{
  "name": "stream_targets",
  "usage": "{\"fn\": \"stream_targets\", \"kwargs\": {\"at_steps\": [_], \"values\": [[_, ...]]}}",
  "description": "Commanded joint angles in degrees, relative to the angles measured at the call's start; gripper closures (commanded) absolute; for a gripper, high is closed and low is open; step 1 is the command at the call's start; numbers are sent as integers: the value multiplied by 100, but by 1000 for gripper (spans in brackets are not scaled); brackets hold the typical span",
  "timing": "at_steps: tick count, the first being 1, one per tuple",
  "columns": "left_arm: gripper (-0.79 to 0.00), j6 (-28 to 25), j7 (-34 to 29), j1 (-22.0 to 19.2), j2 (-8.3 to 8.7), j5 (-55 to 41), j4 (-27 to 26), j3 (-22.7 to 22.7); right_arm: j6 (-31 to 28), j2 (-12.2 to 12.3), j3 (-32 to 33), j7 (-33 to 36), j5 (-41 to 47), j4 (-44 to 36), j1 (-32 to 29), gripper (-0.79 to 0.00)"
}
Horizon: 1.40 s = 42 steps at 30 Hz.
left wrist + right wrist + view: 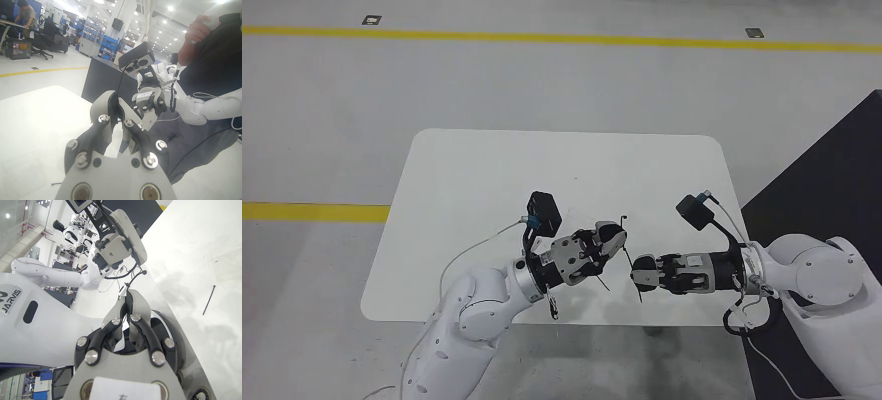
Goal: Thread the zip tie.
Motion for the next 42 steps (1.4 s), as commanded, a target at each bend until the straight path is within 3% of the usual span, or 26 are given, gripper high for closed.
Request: {"fn": "stream_targets", "kwargs": {"at_steps": [1, 15, 35, 42], "values": [[0, 5, 1, -4, 3, -25, 2, 7, 0, 0, 0, 0, 0, 0, 0, 0], [0, 151, -119, -35, 31, -14, 31, 55, 0, 0, 0, 0, 0, 0, 0, 0], [0, 629, -843, -5, 116, -548, -161, -92, 0, 0, 0, 0, 0, 0, 0, 0], [0, 634, -624, -41, 129, -649, -155, -198, 0, 0, 0, 0, 0, 0, 0, 0]]}}
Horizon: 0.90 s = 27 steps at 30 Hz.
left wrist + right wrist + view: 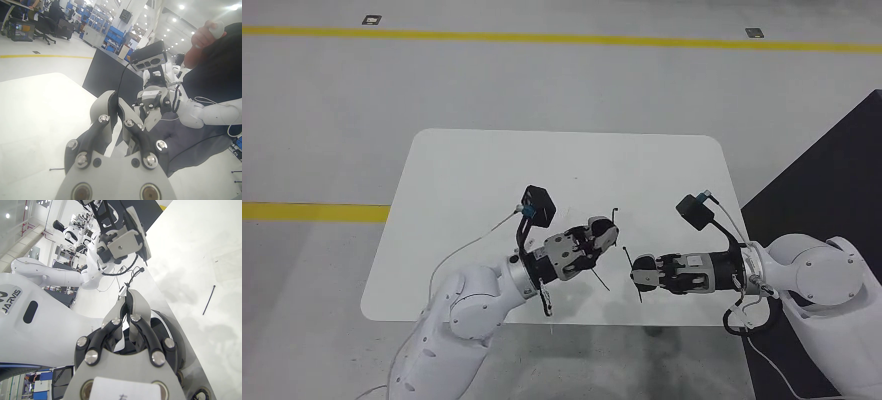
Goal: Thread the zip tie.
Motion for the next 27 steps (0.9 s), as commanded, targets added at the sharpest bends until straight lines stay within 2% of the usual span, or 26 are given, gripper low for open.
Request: {"fn": "stream_targets", "kwargs": {"at_steps": [1, 3, 6, 7, 9, 11, 21, 23, 26, 27], "values": [[0, 34, 46, -51, 9, 50, 60, -80, 0, 0, 0, 0, 0, 0, 0, 0], [0, 170, 55, -138, 30, 394, 208, -221, 0, 0, 0, 0, 0, 0, 0, 0], [0, 587, -237, -284, 92, 1578, 490, -388, 0, 0, 0, 0, 0, 0, 0, 0], [0, 704, -478, -358, 133, 2290, 571, -437, 0, 0, 0, 0, 0, 0, 0, 0], [0, 691, -693, -412, 177, 3084, 636, -428, 0, 0, 0, 0, 0, 0, 0, 0], [0, 685, -988, -392, 200, 3214, 700, -430, 0, 0, 0, 0, 0, 0, 0, 0], [0, 679, -893, -405, 202, 3168, 618, -471, 0, 0, 0, 0, 0, 0, 0, 0], [0, 698, -1047, -385, 217, 3457, 608, -426, 0, 0, 0, 0, 0, 0, 0, 0], [0, 1076, -2023, -396, 270, 5320, 178, -109, 0, 0, 0, 0, 0, 0, 0, 0], [0, 1113, -2190, -369, 280, 5683, 61, -39, 0, 0, 0, 0, 0, 0, 0, 0]]}}
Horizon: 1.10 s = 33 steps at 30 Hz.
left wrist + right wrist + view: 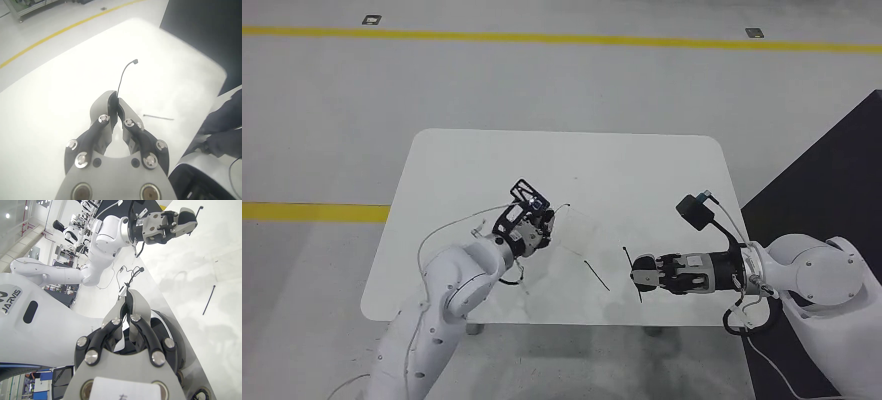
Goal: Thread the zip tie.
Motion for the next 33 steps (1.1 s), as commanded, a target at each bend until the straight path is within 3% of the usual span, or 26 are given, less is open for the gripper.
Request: {"fn": "stream_targets", "kwargs": {"at_steps": [1, 6, 10, 16, 23, 26, 33], "values": [[0, 146, -691, 125, 29, 1682, -382, 210, 0, 0, 0, 0, 0, 0, 0, 0], [0, -193, -2114, 314, 48, 1701, -700, 214, 0, 0, 0, 0, 0, 0, 0, 0], [0, -561, -2713, 195, 27, 1648, -293, 399, 0, 0, 0, 0, 0, 0, 0, 0], [0, -749, -2799, -67, -70, 1013, 336, 690, 0, 0, 0, 0, 0, 0, 0, 0], [0, -634, -2816, -291, -144, 816, 619, 882, 0, 0, 0, 0, 0, 0, 0, 0], [-179, -568, -2828, -335, -152, 883, 674, 900, 0, 0, 0, 0, 0, 0, 0, 0], [-157, -455, -2789, -345, -150, 1076, 555, 864, 0, 0, 0, 0, 0, 0, 0, 0]]}}
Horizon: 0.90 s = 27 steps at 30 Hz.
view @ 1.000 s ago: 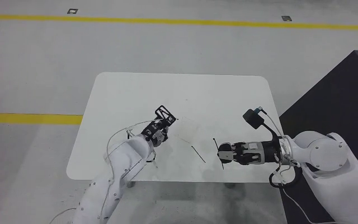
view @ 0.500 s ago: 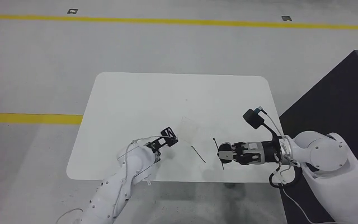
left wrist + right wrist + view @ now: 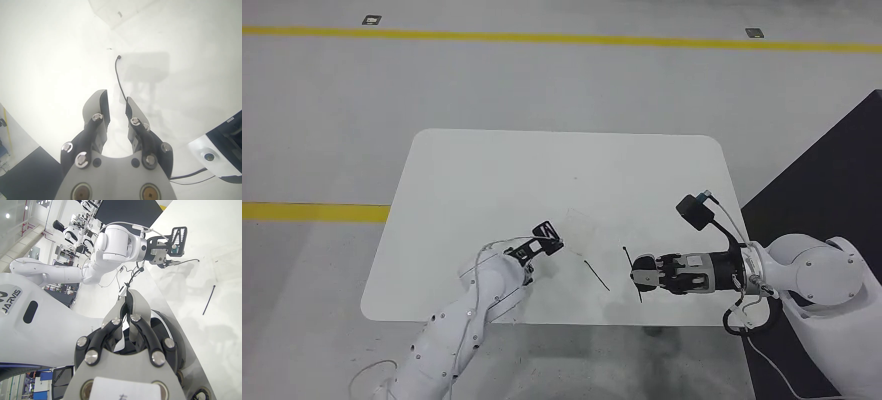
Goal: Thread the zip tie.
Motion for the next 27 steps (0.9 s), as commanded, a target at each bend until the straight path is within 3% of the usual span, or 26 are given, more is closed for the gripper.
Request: {"fn": "stream_targets", "kwargs": {"at_steps": [1, 6, 7, 9, 24, 27], "values": [[-160, 3, -7, 12, 10, 41, -84, -55, 0, 0, 0, 0, 0, 0, 0, 0], [-157, 162, 309, 153, 62, 276, -558, -328, 0, 0, 0, 0, 0, 0, 0, 0], [-231, 75, 525, 183, 80, 358, -669, -374, 0, 0, 0, 0, 0, 0, 0, 0], [-785, 23, 886, 224, 113, 620, -802, -462, 0, 0, 0, 0, 0, 0, 0, 0], [-785, 50, 884, 238, 114, 636, -785, -473, 0, 0, 0, 0, 0, 0, 0, 0], [-785, 350, 385, 279, 88, 254, -1006, -602, 0, 0, 0, 0, 0, 0, 0, 0]]}}
